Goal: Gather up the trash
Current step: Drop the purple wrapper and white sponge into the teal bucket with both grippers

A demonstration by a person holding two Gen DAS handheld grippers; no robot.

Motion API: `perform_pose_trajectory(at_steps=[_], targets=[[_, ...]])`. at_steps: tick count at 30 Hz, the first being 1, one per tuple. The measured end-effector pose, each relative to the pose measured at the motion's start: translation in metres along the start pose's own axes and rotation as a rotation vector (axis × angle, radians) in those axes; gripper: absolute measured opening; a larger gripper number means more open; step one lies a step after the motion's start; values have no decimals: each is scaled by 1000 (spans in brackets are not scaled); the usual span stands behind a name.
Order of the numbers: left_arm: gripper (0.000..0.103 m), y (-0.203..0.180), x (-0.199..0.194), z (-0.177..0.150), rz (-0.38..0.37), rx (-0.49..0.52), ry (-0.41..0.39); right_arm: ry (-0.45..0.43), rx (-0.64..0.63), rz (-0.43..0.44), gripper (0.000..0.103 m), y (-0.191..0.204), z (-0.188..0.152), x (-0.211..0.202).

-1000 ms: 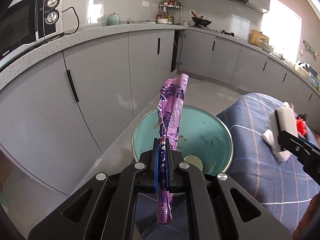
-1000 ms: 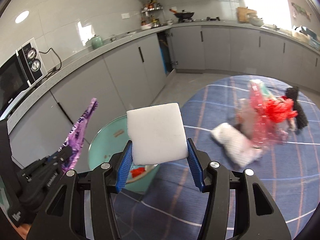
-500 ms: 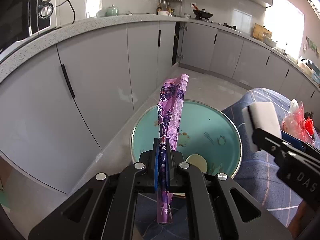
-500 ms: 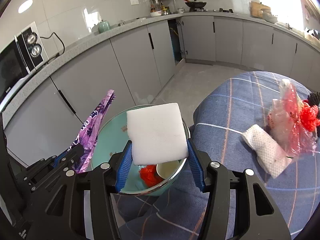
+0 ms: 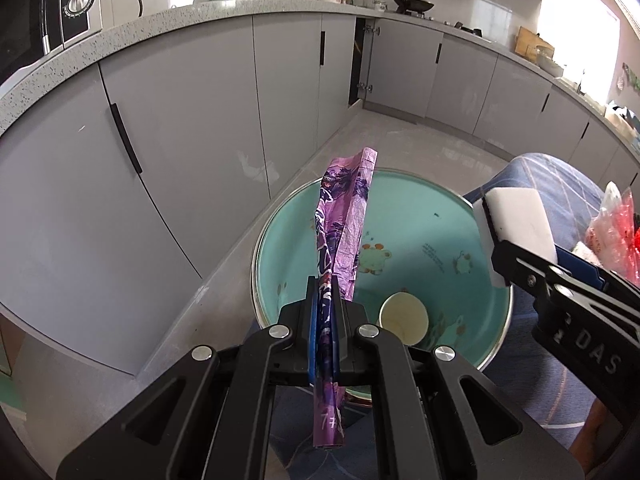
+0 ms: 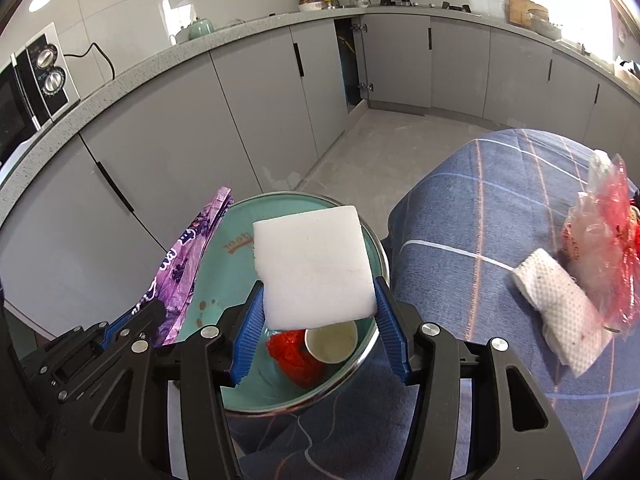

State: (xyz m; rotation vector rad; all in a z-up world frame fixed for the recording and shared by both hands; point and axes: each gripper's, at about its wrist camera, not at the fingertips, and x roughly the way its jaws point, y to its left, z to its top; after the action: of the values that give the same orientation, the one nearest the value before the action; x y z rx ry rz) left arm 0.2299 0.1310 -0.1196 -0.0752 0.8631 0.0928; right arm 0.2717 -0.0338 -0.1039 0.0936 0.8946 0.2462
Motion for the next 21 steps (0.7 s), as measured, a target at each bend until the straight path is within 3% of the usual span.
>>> perform_pose_trajectory(at_steps=[6, 8, 10, 11, 14, 21], targets=[[6, 2, 9, -1, 7, 2, 23, 27, -26, 17, 55, 6, 4, 18], [10, 1, 10, -1, 9, 7, 28, 42, -24, 35, 66, 6, 5, 23], [10, 2, 11, 0, 15, 6, 31, 39, -24, 32, 66, 5, 6, 23], [15, 2, 11, 0, 17, 4, 33, 36, -25, 31, 66, 4, 7, 22], [52, 6, 8, 2, 45, -18, 17, 18, -28, 30, 69, 1, 9, 15], [63, 4, -10, 4, 53, -32, -27, -39, -16, 10, 69, -9, 13, -14]])
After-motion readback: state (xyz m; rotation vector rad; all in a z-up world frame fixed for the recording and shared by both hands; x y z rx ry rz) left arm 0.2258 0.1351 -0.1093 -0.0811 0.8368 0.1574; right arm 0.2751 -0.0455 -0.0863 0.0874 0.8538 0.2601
